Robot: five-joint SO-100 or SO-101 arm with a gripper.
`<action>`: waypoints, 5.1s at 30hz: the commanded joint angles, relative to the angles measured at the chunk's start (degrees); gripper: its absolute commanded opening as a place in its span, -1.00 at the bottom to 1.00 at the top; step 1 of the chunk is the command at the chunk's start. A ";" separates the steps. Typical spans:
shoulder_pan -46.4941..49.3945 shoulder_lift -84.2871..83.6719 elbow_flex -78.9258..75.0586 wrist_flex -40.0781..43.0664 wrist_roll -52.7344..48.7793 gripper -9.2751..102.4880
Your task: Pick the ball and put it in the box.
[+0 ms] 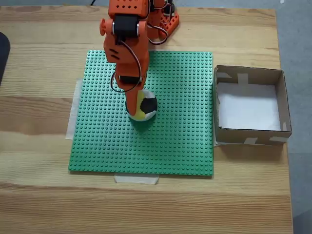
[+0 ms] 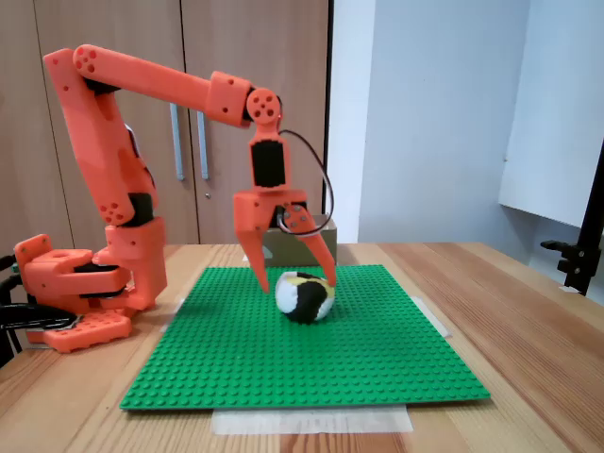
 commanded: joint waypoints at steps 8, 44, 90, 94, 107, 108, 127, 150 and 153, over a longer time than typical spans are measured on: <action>0.18 0.26 0.53 -2.90 0.09 0.00; -1.14 0.26 0.88 -6.33 -1.93 -0.23; -2.72 0.09 -0.09 -6.59 0.09 -0.60; -2.72 0.00 -0.09 -6.77 0.00 -0.69; -2.64 0.00 -0.70 -7.03 -0.44 -0.85; -2.64 0.00 -1.14 -6.86 -0.35 -0.85; -3.25 0.09 -8.88 -5.89 0.35 -0.85; -13.36 0.97 -24.43 0.26 4.48 -0.85; -15.12 0.97 -26.37 1.05 5.19 -0.85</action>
